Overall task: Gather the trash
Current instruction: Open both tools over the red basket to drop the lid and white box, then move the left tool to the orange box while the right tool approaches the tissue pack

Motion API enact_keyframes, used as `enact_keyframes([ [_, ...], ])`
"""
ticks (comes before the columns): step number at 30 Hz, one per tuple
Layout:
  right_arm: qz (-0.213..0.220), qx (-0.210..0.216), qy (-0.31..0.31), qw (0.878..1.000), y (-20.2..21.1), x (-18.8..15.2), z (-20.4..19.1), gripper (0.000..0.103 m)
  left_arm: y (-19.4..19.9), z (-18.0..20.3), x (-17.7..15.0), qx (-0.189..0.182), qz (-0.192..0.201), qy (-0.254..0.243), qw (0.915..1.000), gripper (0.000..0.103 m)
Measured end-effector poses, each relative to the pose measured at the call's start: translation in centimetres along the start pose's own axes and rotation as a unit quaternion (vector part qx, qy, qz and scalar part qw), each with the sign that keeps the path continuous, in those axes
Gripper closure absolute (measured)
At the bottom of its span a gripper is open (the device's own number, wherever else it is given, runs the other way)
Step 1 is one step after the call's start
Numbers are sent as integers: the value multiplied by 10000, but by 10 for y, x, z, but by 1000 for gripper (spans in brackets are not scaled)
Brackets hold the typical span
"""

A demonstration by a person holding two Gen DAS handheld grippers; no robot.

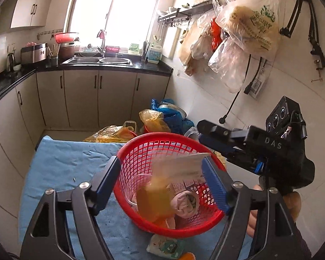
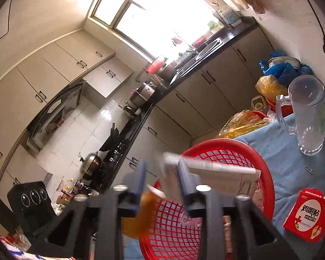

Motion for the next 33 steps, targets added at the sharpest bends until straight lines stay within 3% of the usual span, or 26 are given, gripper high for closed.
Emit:
enact_keyframes([
  [9, 197, -55, 125, 9997, 33, 4, -15, 57, 47, -21, -15, 198, 256, 102, 9994, 26],
  [14, 197, -179, 281, 9992, 64, -15, -23, 51, 78, -34, -42, 804, 342, -238, 9959, 25],
  [23, -215, -513, 531, 9970, 110, -94, -13, 41, 112, -76, -123, 1428, -54, -371, 9890, 20],
  [29, -854, -1113, 593, 9883, 109, -161, 31, 40, 107, -103, -180, 1383, -458, 85, 9893, 20],
  [33, -1256, -1311, 364, 9827, 93, -201, 69, 40, 100, -113, -208, 1624, -551, 172, 9850, 20],
])
Point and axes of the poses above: each gripper's, at about its wrist camera, not at the fingertips, and y roughly against the way its jaws point, z to its right, x to its top, the point moved 10 cm from there along -y, roughly the way its jaws point, and after that the axes turned 5 degrees about x, right-handed, at the moved point
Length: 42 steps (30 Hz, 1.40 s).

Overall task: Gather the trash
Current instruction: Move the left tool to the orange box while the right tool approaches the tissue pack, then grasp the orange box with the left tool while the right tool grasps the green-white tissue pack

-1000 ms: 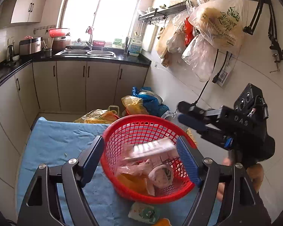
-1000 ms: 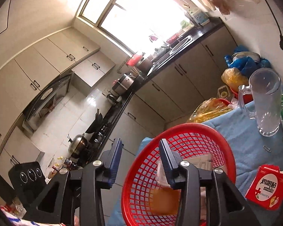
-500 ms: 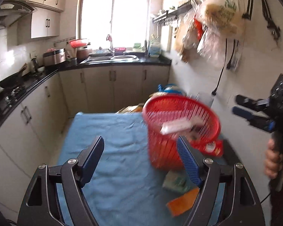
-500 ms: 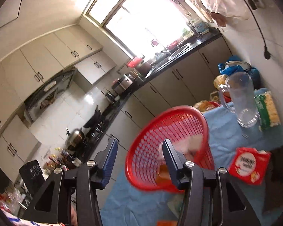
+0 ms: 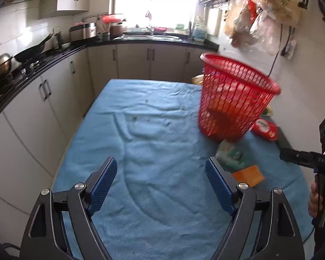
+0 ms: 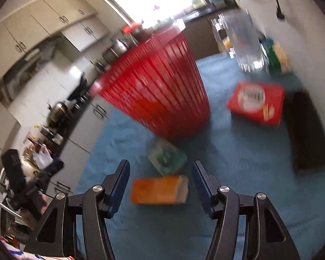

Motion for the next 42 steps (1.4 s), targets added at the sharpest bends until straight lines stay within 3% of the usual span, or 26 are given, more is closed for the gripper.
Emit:
enact_keyframes([
  [5, -303, -216, -171, 9992, -37, -23, 24, 40, -9, 1, -27, 23, -127, -143, 9998, 20],
  [12, -493, -236, -196, 9983, -72, -34, 24, 39, -28, -1, -48, 135, -294, -324, 9989, 20],
  [17, -923, 440, -194, 9946, -82, -66, -17, 39, -34, -2, -51, 33, -347, -217, 9992, 20],
  [19, -1341, 933, -163, 9864, -90, -88, -42, 39, -35, -1, -55, -16, -373, -198, 9991, 20],
  [21, -1489, 1158, 25, 9820, -90, -96, -56, 39, -34, 0, -62, -29, -410, -234, 9989, 20],
  [24, -966, 605, 476, 9923, -78, -73, -46, 37, -27, 8, -74, -127, -442, -337, 9984, 20],
  [26, -616, 26, 866, 9943, -71, -53, -37, 27, -24, 18, -84, -301, -526, -385, 9974, 20],
  [28, -353, -759, 1557, 9842, -70, -34, -30, 10, -25, 33, -94, -590, -717, -390, 9949, 20],
  [29, -323, -982, 1839, 9775, -74, -27, -29, 7, -27, 42, -99, -760, -854, -375, 9927, 20],
  [31, -466, -1093, 2009, 9724, -87, -20, -26, 7, -32, 54, -105, -971, -1017, -317, 9896, 20],
  [38, -678, -930, 1709, 9785, -117, -9, -12, 7, -55, 83, -107, -1330, -1429, -108, 9807, 19],
  [41, -712, -1056, 1734, 9766, -129, -6, -12, 7, -63, 87, -102, -1488, -1531, 128, 9769, 19],
  [42, -741, -1110, 1760, 9753, -132, -7, -11, 12, -65, 87, -99, -1493, -1529, 181, 9767, 19],
])
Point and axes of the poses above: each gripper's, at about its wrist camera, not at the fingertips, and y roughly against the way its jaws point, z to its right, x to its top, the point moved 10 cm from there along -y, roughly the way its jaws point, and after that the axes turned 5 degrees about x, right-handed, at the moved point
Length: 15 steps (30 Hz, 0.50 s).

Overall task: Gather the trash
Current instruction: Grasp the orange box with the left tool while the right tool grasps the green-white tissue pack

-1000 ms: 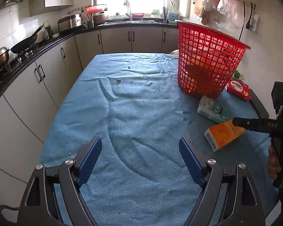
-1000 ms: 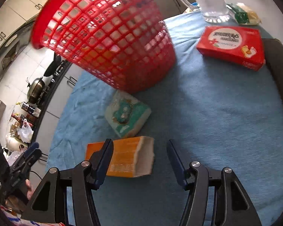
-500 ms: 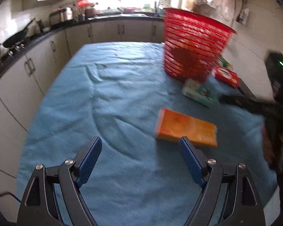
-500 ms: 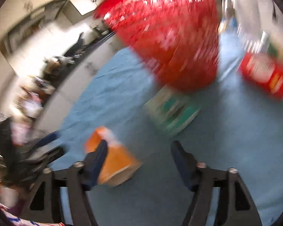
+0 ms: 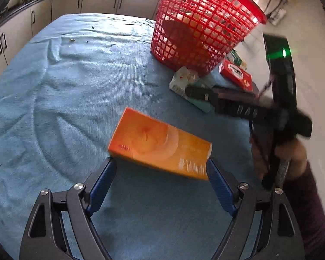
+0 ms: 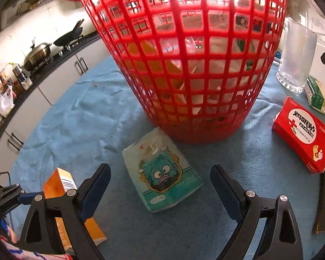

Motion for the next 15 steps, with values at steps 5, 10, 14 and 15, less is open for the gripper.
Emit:
enact_keyframes([
  [5, -181, -224, 35, 9996, 1, -13, 6, 42, -3, -2, 16, 19, 33, 187, 9998, 19],
  [10, -122, -287, -460, 9985, 23, -35, 28, 46, -11, 4, 31, 429, 18, -15, 9991, 19],
  [14, -21, -277, -777, 9966, 46, -54, 43, 46, -21, 14, 38, 864, -27, -344, 9957, 19],
  [15, -9, -260, -843, 9961, 53, -60, 46, 46, -24, 16, 37, 953, -67, -416, 9946, 19],
])
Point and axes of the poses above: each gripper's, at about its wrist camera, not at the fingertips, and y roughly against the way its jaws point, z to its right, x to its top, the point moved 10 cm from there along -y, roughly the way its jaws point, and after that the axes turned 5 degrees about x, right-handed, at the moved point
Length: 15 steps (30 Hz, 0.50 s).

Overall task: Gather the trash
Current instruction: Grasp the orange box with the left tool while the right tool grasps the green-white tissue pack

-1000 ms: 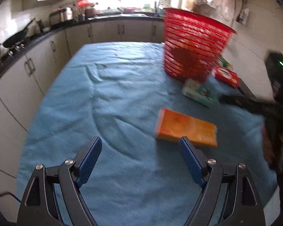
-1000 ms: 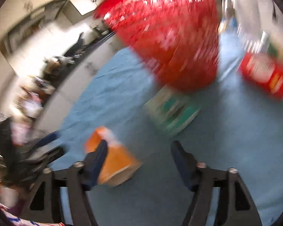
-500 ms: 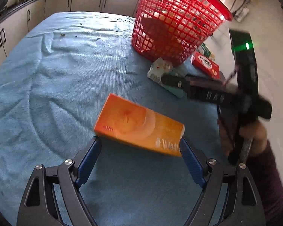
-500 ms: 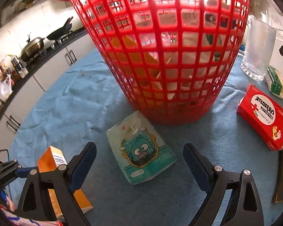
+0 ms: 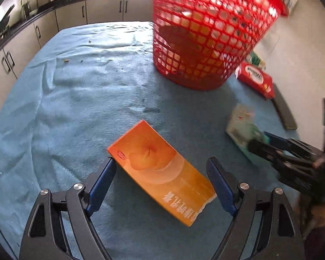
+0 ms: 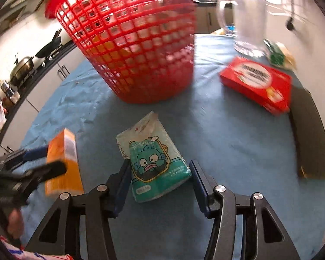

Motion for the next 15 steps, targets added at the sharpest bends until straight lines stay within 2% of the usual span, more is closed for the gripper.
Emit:
enact_keyframes([
  [3, -10, -6, -64, 10000, 14, -13, 8, 46, -7, 8, -8, 171, -150, -123, 9997, 19],
  [7, 13, -24, -26, 10000, 24, -26, 8, 41, -5, 11, -18, 374, -25, -201, 9991, 19],
  [9, 43, -7, 65, 10000, 26, -30, 6, 34, -2, 9, -22, 357, 32, -167, 9992, 34],
  [10, 58, 2, 79, 10000, 26, -31, 5, 28, 0, 7, -24, 374, 44, -147, 9992, 48],
  [11, 78, 4, 84, 9999, 25, -31, 4, 26, 2, 4, -26, 355, 16, -108, 9993, 53],
  [15, 120, -166, 289, 9994, 21, -31, 0, 20, 8, -9, -35, 272, -20, 63, 9996, 56],
])
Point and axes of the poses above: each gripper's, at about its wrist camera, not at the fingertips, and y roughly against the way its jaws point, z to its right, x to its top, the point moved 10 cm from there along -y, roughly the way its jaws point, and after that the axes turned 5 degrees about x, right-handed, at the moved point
